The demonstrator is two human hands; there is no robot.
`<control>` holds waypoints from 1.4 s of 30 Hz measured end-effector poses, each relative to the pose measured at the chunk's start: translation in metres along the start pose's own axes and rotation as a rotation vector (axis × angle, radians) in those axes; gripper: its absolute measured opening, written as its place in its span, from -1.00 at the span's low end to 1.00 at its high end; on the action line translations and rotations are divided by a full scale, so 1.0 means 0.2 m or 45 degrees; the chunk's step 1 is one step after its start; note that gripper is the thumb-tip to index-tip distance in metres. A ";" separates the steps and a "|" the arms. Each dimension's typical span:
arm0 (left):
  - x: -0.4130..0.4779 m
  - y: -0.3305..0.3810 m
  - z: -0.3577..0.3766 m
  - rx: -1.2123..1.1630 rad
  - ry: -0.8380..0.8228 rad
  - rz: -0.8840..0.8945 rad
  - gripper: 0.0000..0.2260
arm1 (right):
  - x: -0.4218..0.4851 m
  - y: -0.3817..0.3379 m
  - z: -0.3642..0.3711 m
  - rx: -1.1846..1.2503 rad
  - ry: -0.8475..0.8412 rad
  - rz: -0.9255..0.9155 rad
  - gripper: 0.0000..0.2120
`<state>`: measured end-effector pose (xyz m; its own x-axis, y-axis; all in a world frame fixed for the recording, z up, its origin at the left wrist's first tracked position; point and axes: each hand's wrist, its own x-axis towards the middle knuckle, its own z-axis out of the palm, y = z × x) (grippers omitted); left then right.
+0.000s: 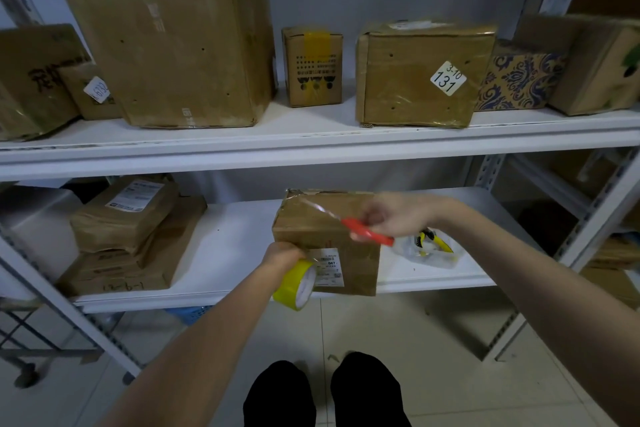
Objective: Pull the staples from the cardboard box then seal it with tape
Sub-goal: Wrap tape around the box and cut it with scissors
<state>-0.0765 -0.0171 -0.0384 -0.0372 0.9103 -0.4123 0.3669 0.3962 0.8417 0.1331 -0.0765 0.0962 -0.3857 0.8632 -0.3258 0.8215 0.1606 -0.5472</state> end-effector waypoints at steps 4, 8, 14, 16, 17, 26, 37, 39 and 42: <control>-0.02 0.01 -0.01 0.017 -0.019 0.022 -0.63 | -0.07 -0.23 -0.13 0.362 0.627 -0.194 -0.72; -0.01 0.04 -0.03 0.116 0.012 0.097 -0.85 | 0.01 -0.44 -0.24 -0.238 1.086 0.075 -0.53; -0.01 0.06 -0.05 0.237 -0.054 0.144 -0.73 | 0.24 -0.58 -0.34 -0.417 1.141 0.281 -0.61; -0.02 0.06 -0.06 0.326 -0.088 0.142 -0.75 | 0.30 -0.58 -0.35 -0.423 1.140 0.317 -0.64; -0.02 0.06 -0.07 0.382 -0.102 0.139 -0.75 | 0.32 -0.57 -0.34 -0.409 1.128 0.322 -0.68; 0.02 0.02 -0.09 0.406 -0.070 0.124 -0.68 | 0.29 -0.32 0.05 -0.782 1.361 -0.822 -0.86; 0.00 -0.07 -0.10 0.084 -0.115 0.045 -0.89 | 0.53 0.10 0.39 -0.868 0.740 -0.016 -0.43; 0.00 -0.09 -0.10 0.054 -0.121 0.045 -0.84 | 0.56 0.07 0.40 -0.893 0.802 -0.016 -0.42; 0.00 -0.08 -0.10 0.002 -0.139 0.056 -0.83 | 0.60 0.02 0.42 -0.896 0.893 0.013 -0.37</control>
<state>-0.1010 -0.0213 -0.0454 0.0807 0.9082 -0.4106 0.3672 0.3558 0.8594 0.0551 -0.0127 -0.0110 -0.2277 0.9174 0.3264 0.9731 0.2027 0.1093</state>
